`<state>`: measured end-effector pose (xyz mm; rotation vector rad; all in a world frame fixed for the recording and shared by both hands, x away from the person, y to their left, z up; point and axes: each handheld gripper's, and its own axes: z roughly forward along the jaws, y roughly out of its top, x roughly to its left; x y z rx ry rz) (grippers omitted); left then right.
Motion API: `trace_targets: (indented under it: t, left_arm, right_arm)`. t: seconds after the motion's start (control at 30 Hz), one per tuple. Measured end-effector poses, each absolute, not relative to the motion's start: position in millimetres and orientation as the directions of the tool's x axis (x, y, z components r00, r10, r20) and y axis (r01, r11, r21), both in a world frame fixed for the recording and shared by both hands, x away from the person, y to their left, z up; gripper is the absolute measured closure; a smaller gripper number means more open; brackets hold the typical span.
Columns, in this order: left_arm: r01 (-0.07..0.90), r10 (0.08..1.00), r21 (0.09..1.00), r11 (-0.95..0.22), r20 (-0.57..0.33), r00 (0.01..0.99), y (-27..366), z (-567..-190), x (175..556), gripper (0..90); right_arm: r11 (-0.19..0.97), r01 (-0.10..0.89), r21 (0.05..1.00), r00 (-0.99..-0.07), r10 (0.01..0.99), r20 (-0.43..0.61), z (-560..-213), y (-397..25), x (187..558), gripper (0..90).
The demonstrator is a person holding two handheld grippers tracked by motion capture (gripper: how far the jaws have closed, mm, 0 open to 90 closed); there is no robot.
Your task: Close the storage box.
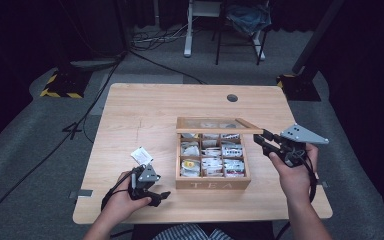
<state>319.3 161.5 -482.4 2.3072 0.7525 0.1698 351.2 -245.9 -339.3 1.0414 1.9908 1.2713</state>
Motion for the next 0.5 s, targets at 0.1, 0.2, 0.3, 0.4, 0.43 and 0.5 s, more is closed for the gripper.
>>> trace_targets:
  t: [0.1, 0.2, 0.3, 0.4, 0.43, 0.5]
  left_arm:
    - [0.470, 0.559, 0.648, -0.599, -0.082, 0.825, 160.8, -485.6, 320.0, 30.5]
    - [0.474, 0.560, 0.640, -0.604, -0.082, 0.825, 159.0, -489.5, 320.3, 30.5]
    - [0.472, 0.556, 0.634, -0.612, -0.080, 0.827, 156.3, -492.4, 320.5, 30.4]
    - [0.460, 0.548, 0.639, -0.616, -0.072, 0.833, 153.9, -493.5, 320.1, 29.0]
    - [0.456, 0.545, 0.641, -0.617, -0.069, 0.835, 153.6, -493.9, 320.1, 28.7]
    - [0.449, 0.546, 0.653, -0.611, -0.063, 0.835, 153.3, -495.5, 320.2, 28.0]
  right_arm:
    - [0.254, 0.319, 0.913, -0.552, 0.833, -0.039, -340.0, -246.4, 350.5, 67.9]
    - [0.267, 0.324, 0.908, -0.558, 0.828, -0.044, -340.1, -246.8, 349.8, 67.9]
    - [0.272, 0.327, 0.905, -0.561, 0.826, -0.045, -340.2, -247.0, 349.2, 67.8]
    - [0.279, 0.335, 0.900, -0.567, 0.822, -0.043, -340.0, -247.5, 349.0, 67.8]
    - [0.282, 0.339, 0.898, -0.570, 0.821, -0.043, -339.9, -247.8, 349.0, 67.8]
    - [0.291, 0.346, 0.892, -0.576, 0.816, -0.043, -339.8, -248.3, 349.0, 67.7]
